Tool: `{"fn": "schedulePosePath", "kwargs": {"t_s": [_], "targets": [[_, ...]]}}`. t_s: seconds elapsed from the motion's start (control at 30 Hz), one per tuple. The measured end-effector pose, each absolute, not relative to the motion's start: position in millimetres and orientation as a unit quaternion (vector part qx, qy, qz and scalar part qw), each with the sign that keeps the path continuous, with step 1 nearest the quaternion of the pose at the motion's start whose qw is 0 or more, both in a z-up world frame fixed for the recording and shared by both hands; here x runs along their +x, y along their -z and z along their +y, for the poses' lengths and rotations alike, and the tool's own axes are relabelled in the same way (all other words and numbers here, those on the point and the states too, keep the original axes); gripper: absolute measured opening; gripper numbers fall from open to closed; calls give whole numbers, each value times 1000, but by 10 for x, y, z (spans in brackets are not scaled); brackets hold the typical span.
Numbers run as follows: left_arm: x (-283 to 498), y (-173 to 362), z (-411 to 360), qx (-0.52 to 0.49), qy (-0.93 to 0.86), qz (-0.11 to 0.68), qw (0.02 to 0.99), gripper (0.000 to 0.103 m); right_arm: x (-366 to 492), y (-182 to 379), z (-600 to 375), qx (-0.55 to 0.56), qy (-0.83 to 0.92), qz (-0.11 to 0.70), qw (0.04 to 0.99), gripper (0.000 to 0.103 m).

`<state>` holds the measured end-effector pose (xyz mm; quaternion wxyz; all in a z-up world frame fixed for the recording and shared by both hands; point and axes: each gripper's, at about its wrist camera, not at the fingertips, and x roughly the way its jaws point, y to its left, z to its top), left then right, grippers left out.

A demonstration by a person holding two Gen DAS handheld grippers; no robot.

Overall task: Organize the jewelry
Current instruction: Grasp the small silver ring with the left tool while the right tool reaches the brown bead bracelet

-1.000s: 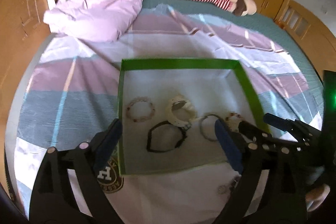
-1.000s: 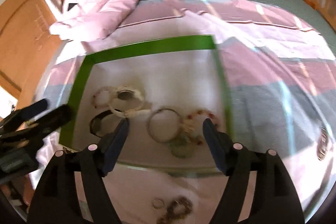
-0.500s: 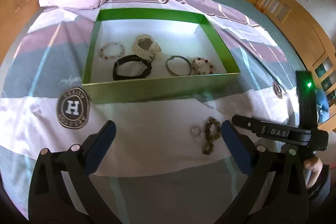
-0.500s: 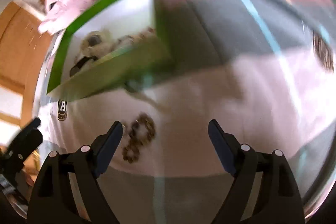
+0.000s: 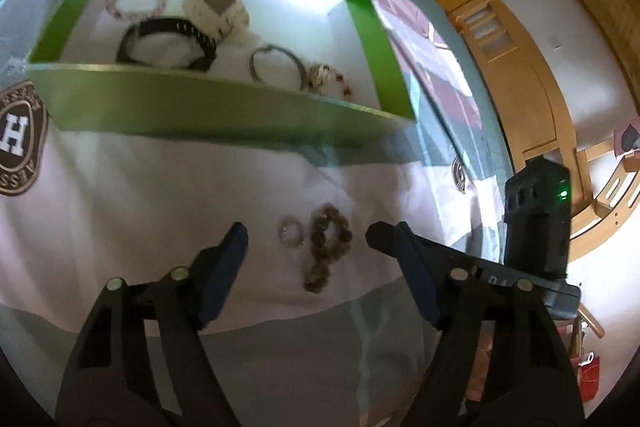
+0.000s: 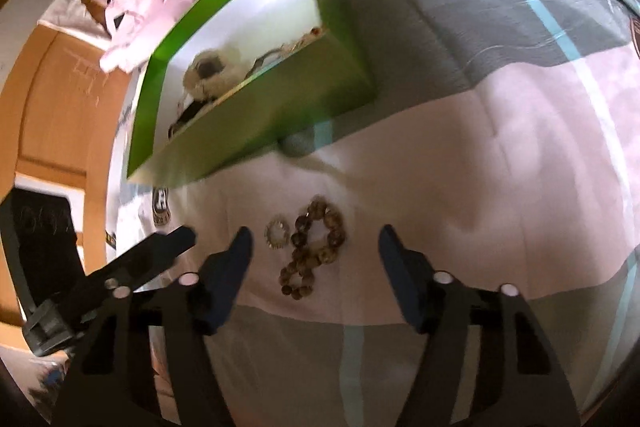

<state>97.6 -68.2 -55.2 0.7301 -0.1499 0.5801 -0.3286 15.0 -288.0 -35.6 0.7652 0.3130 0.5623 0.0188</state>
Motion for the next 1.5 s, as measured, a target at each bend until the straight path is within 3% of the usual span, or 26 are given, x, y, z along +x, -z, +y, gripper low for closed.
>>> {"fn": "schedulePosePath", "kwargs": {"t_s": [0.3,0.5,0.73,0.9,1.03,1.13,1.23,1.5], "targets": [[994,753,-936,-86,308,590,741,58,186,546,-2893,332,-11,583,741,41],[1010,905,-994,-58,292,596,746,48,216,578,-2799,319,-16,589,742,35],[998,914,-1137,-13,282,592,755,45,226,602,-2789,316,-14,590,743,34],[912,902,-1348,67,272,582,763,43,204,638,-2787,299,2,594,747,18],[872,885,-1410,87,264,568,775,40,189,642,-2799,301,6,593,747,17],[795,880,-1505,101,258,559,782,28,187,622,-2773,291,7,593,751,17],[798,873,-1504,92,269,559,779,9,181,607,-2755,282,7,592,755,17],[818,835,-1383,76,268,566,776,5,174,608,-2835,317,-1,589,743,17]]}}
